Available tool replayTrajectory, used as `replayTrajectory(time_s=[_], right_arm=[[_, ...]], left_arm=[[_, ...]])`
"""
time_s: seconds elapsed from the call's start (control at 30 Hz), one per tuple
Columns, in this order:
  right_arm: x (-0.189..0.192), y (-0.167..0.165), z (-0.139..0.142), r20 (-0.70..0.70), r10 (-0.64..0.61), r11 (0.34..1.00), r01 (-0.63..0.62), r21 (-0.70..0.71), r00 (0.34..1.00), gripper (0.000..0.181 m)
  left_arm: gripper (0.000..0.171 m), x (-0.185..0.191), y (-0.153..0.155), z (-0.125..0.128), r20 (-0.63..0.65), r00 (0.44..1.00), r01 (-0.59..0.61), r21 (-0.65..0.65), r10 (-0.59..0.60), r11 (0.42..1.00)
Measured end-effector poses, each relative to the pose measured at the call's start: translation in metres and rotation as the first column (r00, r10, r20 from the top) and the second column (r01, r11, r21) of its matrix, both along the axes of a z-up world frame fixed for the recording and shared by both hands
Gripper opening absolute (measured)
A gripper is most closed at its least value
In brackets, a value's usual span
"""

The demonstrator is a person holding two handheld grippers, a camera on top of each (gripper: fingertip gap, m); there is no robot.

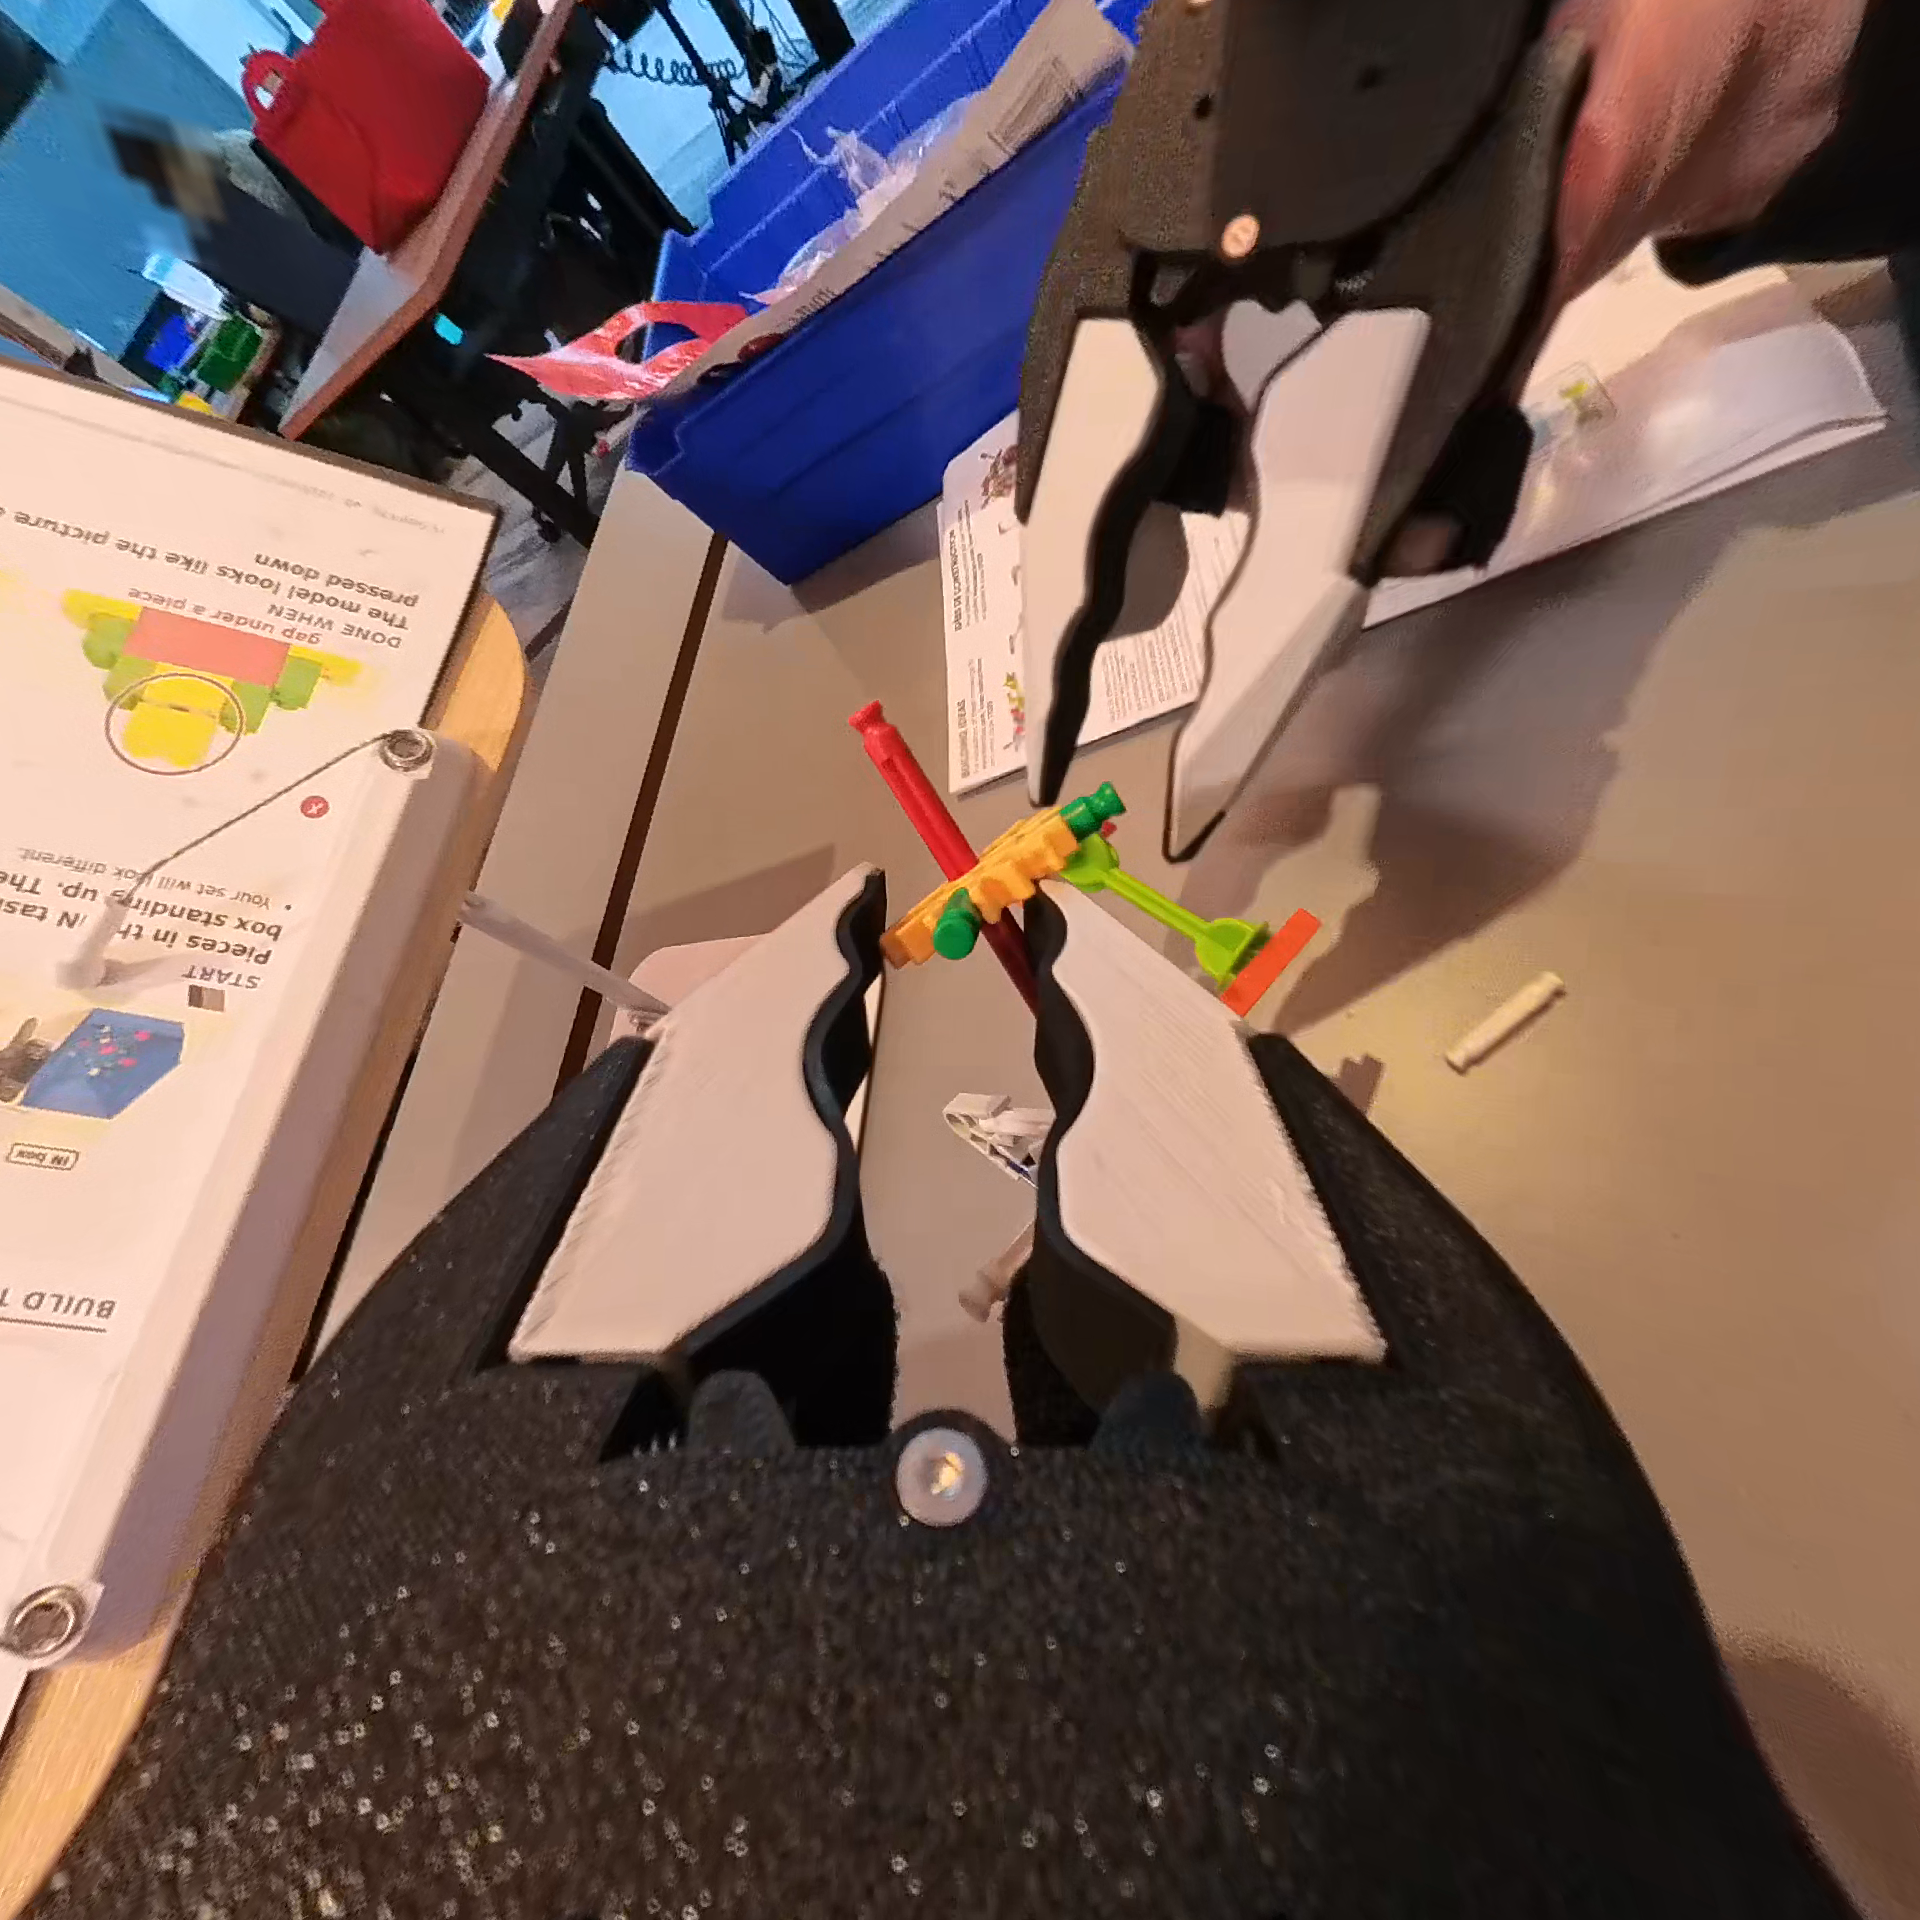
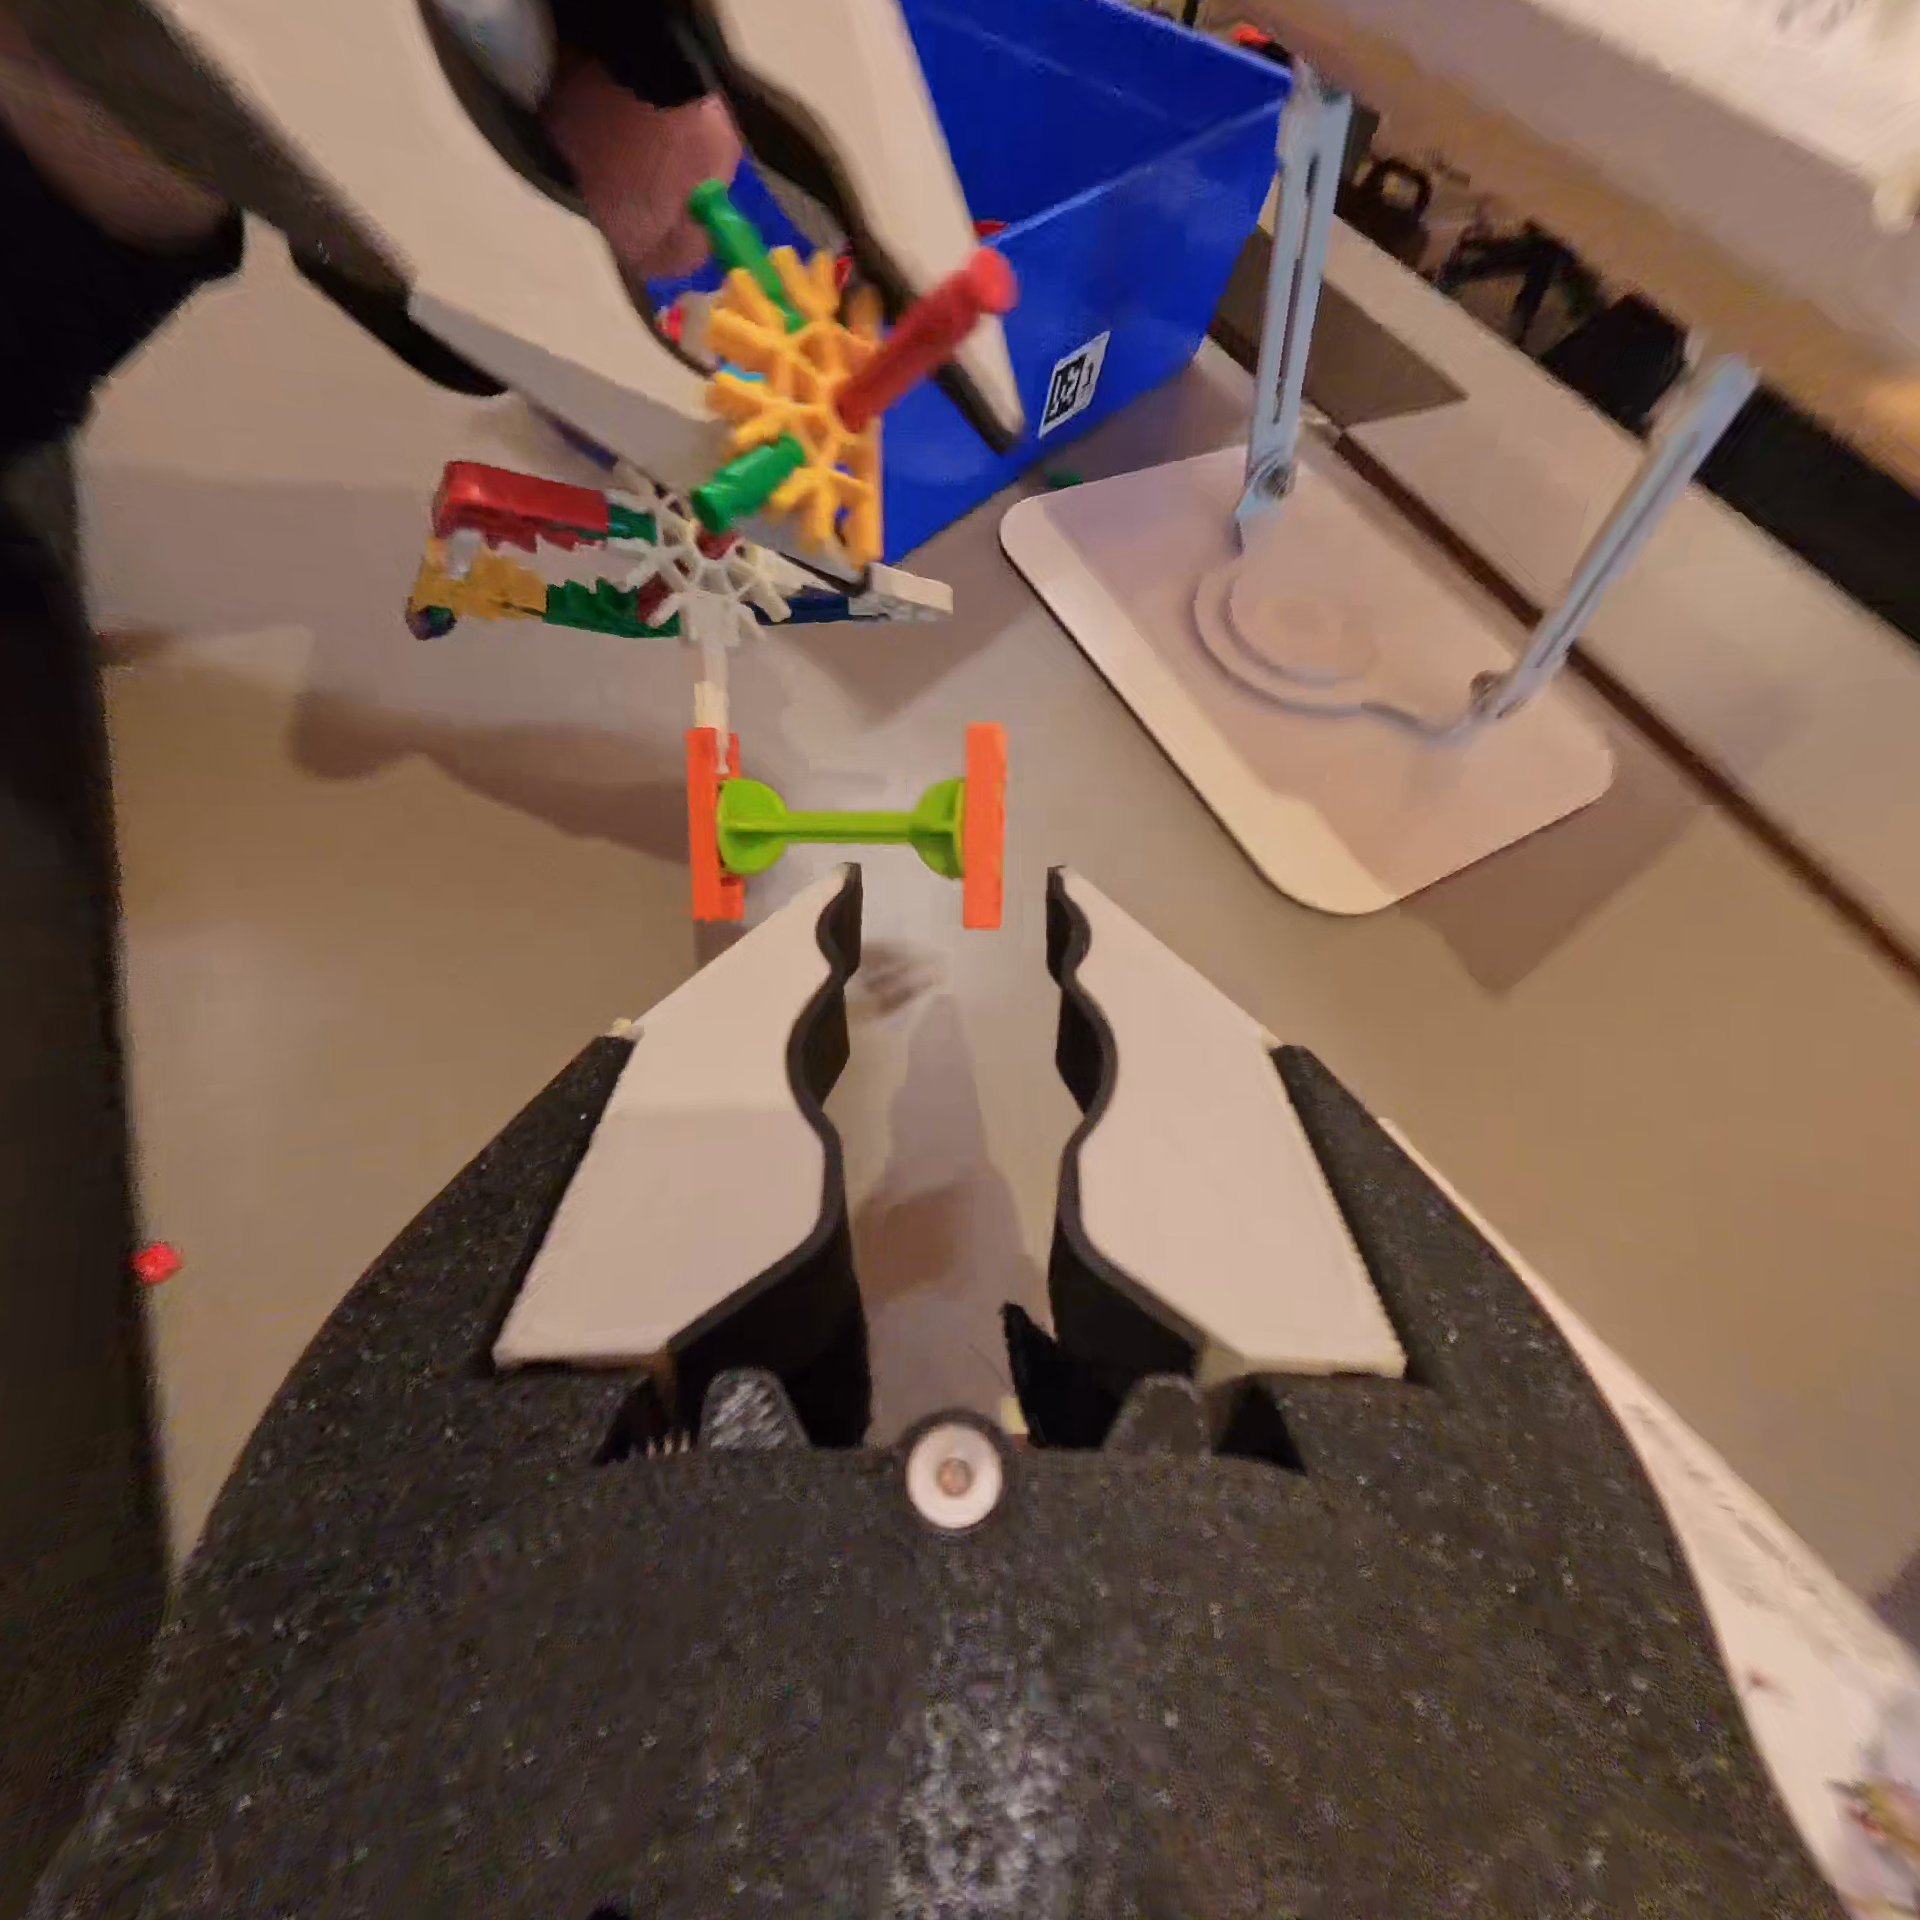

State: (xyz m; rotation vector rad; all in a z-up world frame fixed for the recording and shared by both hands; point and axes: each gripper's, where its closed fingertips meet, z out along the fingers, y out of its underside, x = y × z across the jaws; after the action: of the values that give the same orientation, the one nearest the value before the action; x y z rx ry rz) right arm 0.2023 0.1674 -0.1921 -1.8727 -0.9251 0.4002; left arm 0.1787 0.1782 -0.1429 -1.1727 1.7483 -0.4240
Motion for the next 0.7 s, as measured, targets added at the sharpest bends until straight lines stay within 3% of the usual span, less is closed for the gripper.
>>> replayTrajectory(time_s=[0.1,0.17,0.3,0.37,0.5,0.6,0.7], right_arm=[[-0.003,0.008,-0.009,0.207,-0.04,0.994,0.018,0.108,0.977,0.014],[-0.003,0.011,-0.012,0.275,-0.061,0.99,0.022,0.142,0.959,0.013],[0.012,0.017,0.001,0.207,-0.144,0.981,0.113,0.155,0.968,0.011],[0.025,0.023,0.003,0.202,-0.213,0.969,0.18,0.169,0.956,0.01],[0.037,0.029,0.009,0.175,-0.288,0.949,0.255,0.187,0.942,0.005],[0.031,0.025,0.008,0.16,-0.246,0.962,0.221,0.162,0.956,0.004],[0.029,0.023,0.002,0.18,-0.23,0.968,0.206,0.142,0.956,0.004]], left_arm=[[0.024,0.001,-0.004,-0.002,0.0,1.0,0.023,-0.015,-0.023,1.0],[0.024,0.001,-0.002,-0.002,-0.003,1.0,0.014,-0.01,-0.014,1.0],[0.025,0.001,0.022,0.001,0.028,0.992,-0.121,-0.036,0.122,0.992],[0.039,-0.002,0.036,-0.003,0.01,0.979,-0.203,-0.035,0.204,0.979],[0.06,-0.006,0.044,0.015,0.064,0.954,-0.29,-0.043,0.292,0.956],[0.048,-0.001,0.019,0.023,0.066,0.977,-0.197,-0.061,0.201,0.979],[0.045,0.005,-0.002,-0.001,-0.055,0.99,-0.136,-0.109,0.131,0.985]])
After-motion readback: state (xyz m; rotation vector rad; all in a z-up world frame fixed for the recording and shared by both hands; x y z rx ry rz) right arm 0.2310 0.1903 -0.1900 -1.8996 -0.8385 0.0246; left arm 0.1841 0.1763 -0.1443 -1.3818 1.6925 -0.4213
